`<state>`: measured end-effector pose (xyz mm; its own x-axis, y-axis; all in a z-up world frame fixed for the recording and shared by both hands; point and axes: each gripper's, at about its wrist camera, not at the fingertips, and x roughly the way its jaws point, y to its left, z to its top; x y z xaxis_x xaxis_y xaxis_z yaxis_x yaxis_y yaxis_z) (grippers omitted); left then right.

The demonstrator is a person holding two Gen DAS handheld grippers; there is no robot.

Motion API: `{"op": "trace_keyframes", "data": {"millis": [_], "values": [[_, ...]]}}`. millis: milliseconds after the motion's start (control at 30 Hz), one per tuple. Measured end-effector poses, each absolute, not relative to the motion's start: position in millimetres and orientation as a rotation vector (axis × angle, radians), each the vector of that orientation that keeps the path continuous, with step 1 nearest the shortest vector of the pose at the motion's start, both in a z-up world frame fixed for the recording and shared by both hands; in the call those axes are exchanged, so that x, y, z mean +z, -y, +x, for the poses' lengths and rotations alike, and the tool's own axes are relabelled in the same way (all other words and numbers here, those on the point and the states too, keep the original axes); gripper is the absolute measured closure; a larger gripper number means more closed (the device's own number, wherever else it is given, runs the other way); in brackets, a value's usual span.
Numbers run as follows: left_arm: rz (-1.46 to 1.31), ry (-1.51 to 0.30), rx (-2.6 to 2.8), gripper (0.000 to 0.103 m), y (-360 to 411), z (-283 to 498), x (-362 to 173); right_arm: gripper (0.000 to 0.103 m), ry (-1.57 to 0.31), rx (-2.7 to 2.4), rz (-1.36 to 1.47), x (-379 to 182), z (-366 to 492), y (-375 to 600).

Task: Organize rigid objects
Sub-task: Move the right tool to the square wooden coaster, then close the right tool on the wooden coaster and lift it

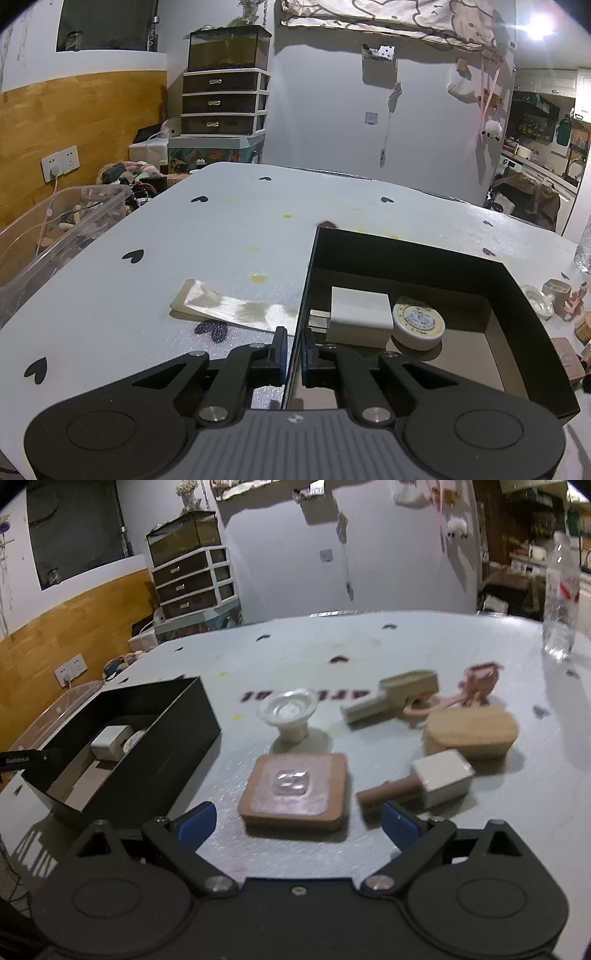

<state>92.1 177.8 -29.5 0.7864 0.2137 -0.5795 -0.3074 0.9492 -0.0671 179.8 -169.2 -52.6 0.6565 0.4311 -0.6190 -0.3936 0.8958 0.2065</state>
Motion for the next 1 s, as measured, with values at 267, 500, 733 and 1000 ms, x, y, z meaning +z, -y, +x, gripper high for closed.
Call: {"op": "trace_keyframes", "data": {"millis": [267,500,733,1000], "values": [[-0.162,-0.600,0.273,0.097,-178.7,92.7,-30.1,0.006,-0.771,0.396,0.037,-63.6,202.4,146.4],[-0.160,-0.600,0.271,0.097,-178.9,92.7,-29.3,0.008,-0.777,0.342,-0.026,-65.5,218.3,123.1],[-0.162,-0.598,0.269,0.097,-178.9,93.8,-28.4,0.025,-0.755,0.342,-0.108,-64.7,214.4,118.6],[-0.154,-0.593,0.251,0.097,-180.3,94.4,-27.3,0.025,-0.738,0.582,-0.174,-45.1,210.2,129.4]]}}
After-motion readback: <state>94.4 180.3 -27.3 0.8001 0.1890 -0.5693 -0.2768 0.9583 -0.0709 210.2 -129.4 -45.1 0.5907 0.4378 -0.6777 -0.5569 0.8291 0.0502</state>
